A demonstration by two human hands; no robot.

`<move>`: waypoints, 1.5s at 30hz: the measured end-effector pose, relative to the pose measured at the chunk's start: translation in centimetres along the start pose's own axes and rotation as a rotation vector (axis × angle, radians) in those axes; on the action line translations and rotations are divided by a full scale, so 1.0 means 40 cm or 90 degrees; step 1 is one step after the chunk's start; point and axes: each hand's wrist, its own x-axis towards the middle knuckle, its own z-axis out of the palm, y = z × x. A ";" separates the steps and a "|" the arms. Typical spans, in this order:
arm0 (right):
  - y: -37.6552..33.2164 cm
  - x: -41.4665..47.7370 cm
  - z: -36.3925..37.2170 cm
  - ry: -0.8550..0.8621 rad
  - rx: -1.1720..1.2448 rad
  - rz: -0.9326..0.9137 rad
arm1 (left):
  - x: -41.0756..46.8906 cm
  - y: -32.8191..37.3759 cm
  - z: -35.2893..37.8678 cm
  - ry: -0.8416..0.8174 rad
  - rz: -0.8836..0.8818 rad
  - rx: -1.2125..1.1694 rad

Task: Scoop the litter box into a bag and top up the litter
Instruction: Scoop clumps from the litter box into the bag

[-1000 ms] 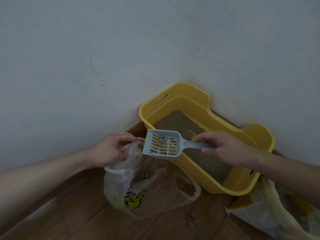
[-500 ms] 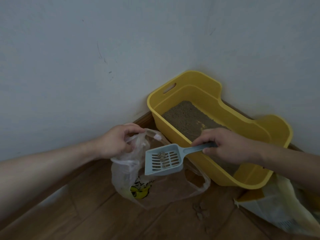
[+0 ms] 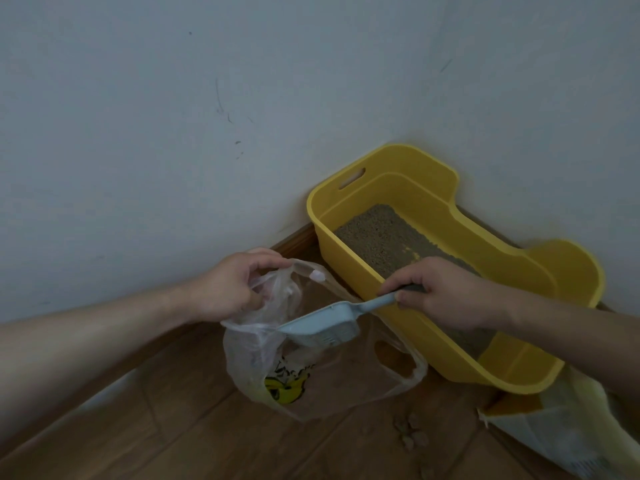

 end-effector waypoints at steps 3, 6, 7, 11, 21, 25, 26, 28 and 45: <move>-0.001 0.005 0.001 0.017 0.042 0.009 | -0.002 0.001 -0.004 0.000 0.004 0.006; -0.006 0.010 0.002 0.028 0.059 0.012 | -0.001 -0.005 -0.006 0.002 0.000 0.017; -0.007 0.011 0.004 0.027 0.062 0.013 | -0.002 -0.006 -0.006 0.000 -0.001 0.021; -0.006 0.015 0.005 0.021 0.071 0.016 | -0.001 -0.004 -0.003 0.000 0.002 0.006; -0.001 0.013 0.007 0.032 0.066 0.021 | -0.005 0.010 -0.003 -0.011 -0.002 -0.042; 0.020 0.008 -0.002 0.084 0.094 0.028 | 0.000 -0.003 -0.008 0.001 -0.005 -0.010; 0.026 0.004 -0.007 0.098 0.109 0.030 | 0.001 -0.005 -0.007 0.009 -0.004 -0.004; 0.039 -0.007 -0.019 0.119 0.144 0.040 | 0.002 -0.001 -0.003 0.018 -0.004 -0.006; 0.154 -0.005 -0.023 0.210 0.159 0.196 | 0.044 0.011 0.014 0.019 0.003 -0.011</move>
